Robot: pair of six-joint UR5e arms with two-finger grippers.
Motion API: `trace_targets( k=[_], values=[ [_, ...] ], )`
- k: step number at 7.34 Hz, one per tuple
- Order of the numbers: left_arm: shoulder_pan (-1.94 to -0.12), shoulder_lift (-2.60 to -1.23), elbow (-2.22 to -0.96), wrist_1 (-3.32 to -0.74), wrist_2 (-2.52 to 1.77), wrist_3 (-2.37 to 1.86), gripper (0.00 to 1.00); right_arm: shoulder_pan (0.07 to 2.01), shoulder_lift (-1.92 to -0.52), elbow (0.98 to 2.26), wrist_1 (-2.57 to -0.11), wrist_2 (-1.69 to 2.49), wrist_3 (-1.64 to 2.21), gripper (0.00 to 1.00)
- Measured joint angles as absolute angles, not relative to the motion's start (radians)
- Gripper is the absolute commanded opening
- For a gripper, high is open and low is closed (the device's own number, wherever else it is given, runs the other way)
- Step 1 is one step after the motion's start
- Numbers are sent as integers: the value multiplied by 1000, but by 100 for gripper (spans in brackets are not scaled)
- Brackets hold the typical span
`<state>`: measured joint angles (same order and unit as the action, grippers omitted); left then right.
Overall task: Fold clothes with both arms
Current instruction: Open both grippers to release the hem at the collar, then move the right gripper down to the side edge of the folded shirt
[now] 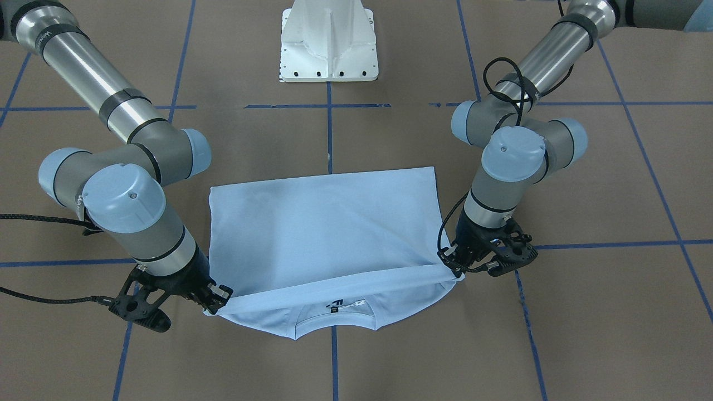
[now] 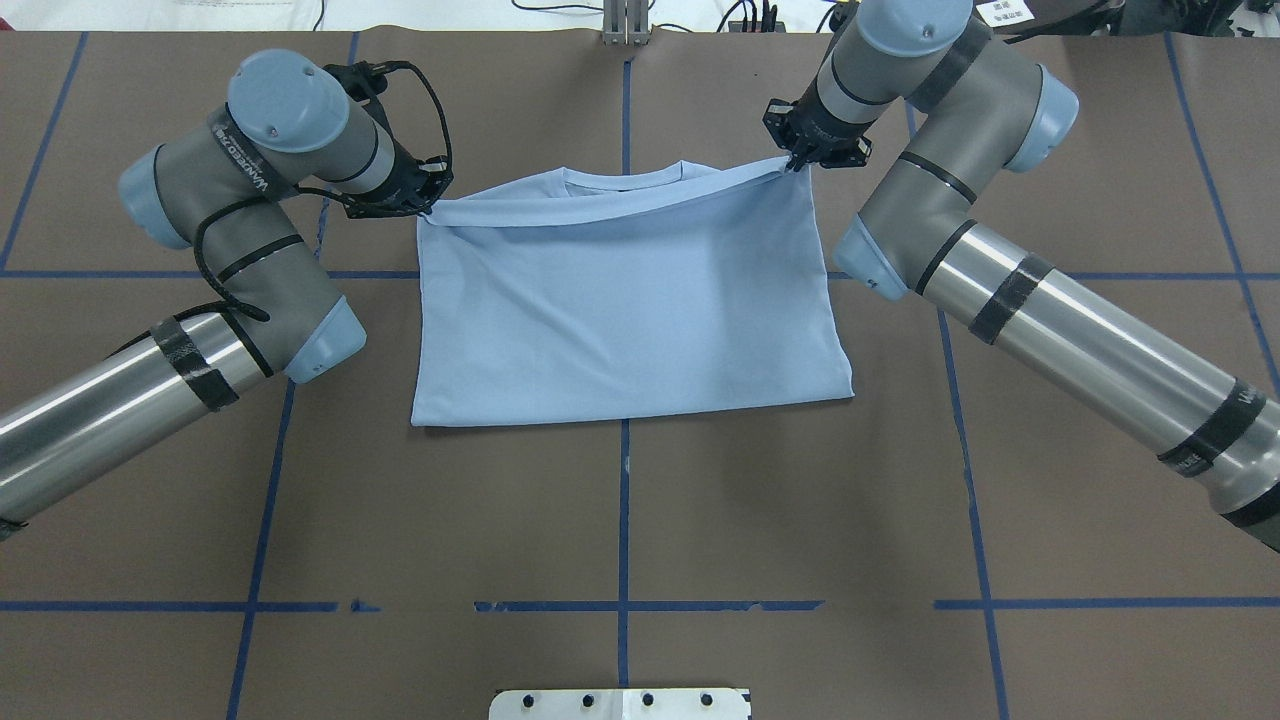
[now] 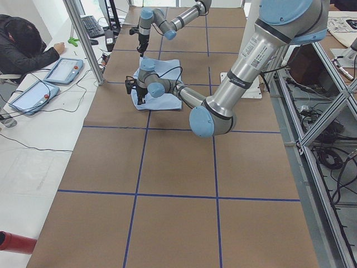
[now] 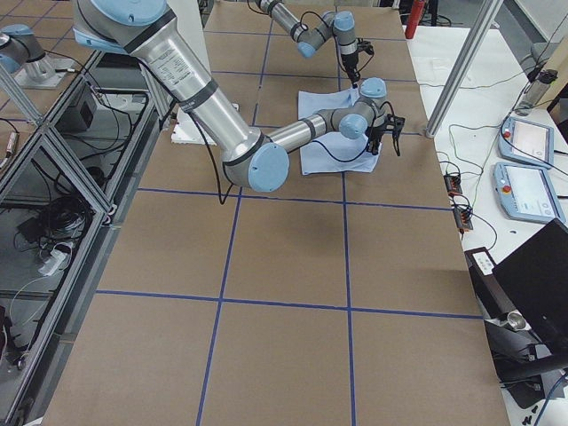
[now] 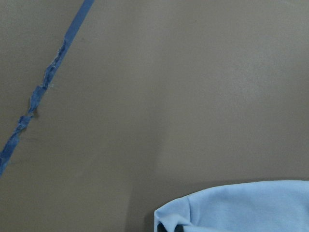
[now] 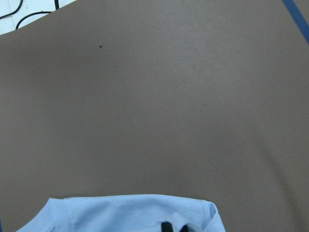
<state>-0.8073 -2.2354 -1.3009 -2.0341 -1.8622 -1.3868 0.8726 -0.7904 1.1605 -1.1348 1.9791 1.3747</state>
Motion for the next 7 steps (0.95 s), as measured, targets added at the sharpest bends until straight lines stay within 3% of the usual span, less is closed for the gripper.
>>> trace_targets(
  k=[1, 2, 7],
  values=[
    [-807, -2236, -1301, -2034, -1862, -1387, 71, 866, -790, 1161, -1134, 1976, 1375, 33],
    [-808, -2237, -1301, -2034, -1862, -1387, 100, 864, -790, 1161, -1133, 1973, 1377, 99],
    [-814, -2253, -1305, -2029, -1862, -1389, 100, 869, -833, 1221, -1129, 1985, 1324, 100]
  ],
)
